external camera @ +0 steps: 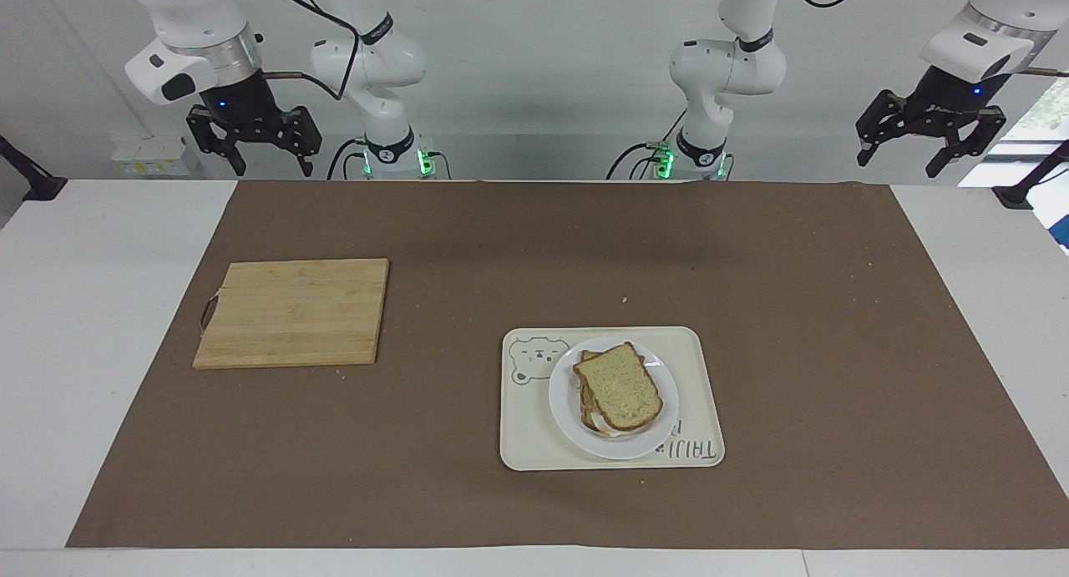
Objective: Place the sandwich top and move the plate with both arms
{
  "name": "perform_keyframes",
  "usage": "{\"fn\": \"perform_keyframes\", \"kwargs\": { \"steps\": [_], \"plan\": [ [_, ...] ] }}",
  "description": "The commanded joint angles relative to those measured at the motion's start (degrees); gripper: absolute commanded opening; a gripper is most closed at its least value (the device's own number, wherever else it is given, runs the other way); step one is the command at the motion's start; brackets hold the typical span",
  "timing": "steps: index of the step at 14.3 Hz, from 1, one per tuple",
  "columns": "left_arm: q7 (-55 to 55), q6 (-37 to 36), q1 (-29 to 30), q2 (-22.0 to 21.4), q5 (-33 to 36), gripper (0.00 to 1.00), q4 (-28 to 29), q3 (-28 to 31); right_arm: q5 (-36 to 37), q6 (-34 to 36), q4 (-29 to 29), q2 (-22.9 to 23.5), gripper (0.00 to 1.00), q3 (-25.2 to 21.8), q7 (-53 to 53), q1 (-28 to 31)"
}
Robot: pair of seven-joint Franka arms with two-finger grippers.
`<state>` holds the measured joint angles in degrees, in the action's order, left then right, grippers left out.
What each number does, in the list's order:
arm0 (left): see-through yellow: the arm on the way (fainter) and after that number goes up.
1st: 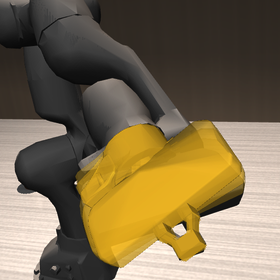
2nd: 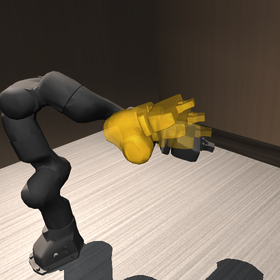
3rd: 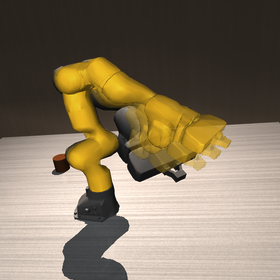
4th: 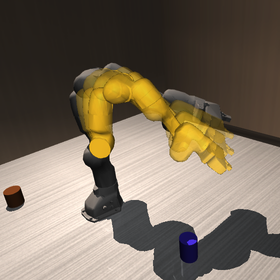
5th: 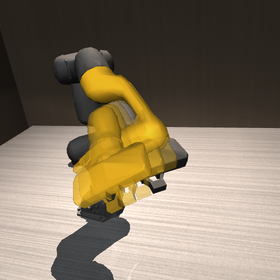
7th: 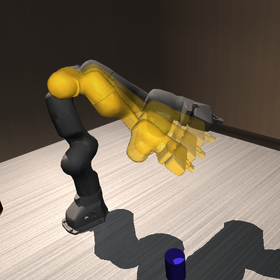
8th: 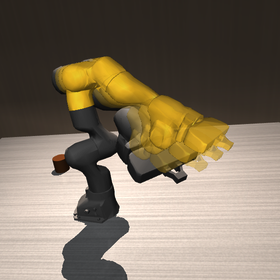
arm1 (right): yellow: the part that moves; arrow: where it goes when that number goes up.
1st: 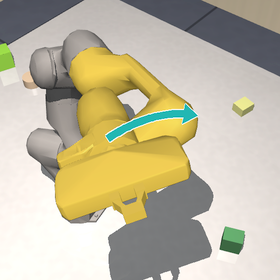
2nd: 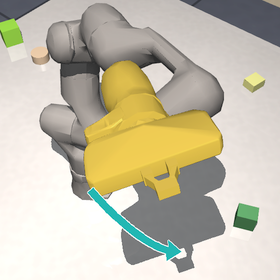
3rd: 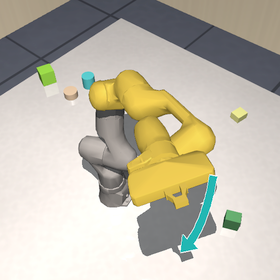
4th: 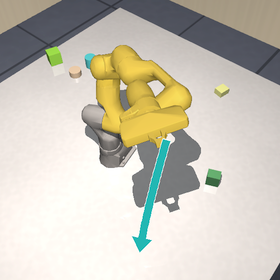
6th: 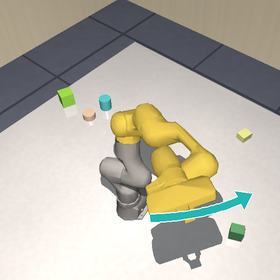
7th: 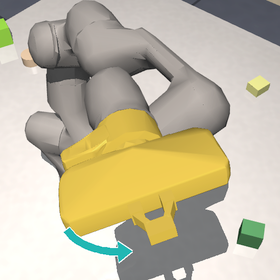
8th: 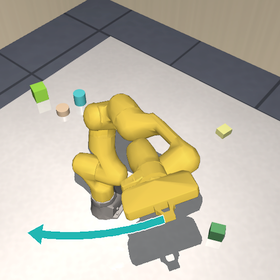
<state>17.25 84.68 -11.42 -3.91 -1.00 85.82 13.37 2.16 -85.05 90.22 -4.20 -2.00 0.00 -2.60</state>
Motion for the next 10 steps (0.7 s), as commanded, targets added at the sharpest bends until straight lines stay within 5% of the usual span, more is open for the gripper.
{"fn": "perform_keyframes", "kwargs": {
  "steps": [1, 10],
  "plan": [
    [-2.0, 0.0, 7.6, -0.7, 0.5, 1.00, 0.2, -10.0, -1.1, -0.2, 0.5, -0.5, 1.00, 0.2, 0.8, 0.3],
    [-2.1, -2.2, 11.0, -0.7, 0.3, 1.00, 0.3, -10.6, -1.2, 0.0, 1.2, -1.0, 1.00, 0.2, 0.6, 0.3]
  ]
}}
